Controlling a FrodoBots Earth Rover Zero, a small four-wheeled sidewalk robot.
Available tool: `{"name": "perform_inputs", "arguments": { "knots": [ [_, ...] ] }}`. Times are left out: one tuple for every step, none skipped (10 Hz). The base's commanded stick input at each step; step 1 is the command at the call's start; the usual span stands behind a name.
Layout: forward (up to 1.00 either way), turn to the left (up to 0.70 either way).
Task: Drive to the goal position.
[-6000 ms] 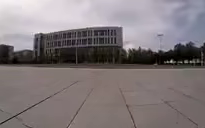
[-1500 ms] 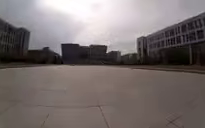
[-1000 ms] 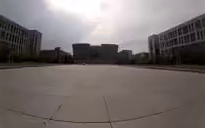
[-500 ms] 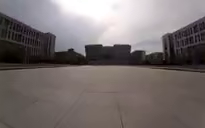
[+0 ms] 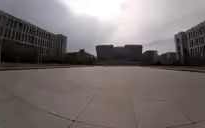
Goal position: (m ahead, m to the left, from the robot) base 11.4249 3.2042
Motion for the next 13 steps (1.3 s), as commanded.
{"name": "perform_inputs", "arguments": {
  "knots": [
    [1.00, 0.27],
    [1.00, 0.03],
    [1.00, 0.00],
    [1.00, 0.00],
    [1.00, 0.00],
    [1.00, 0.00],
    [1.00, 0.00],
    [1.00, 0.00],
    [1.00, 0.00],
    [1.00, 0.00],
    [1.00, 0.00],
    [1.00, 0.00],
    [1.00, 0.00]
  ]
}}
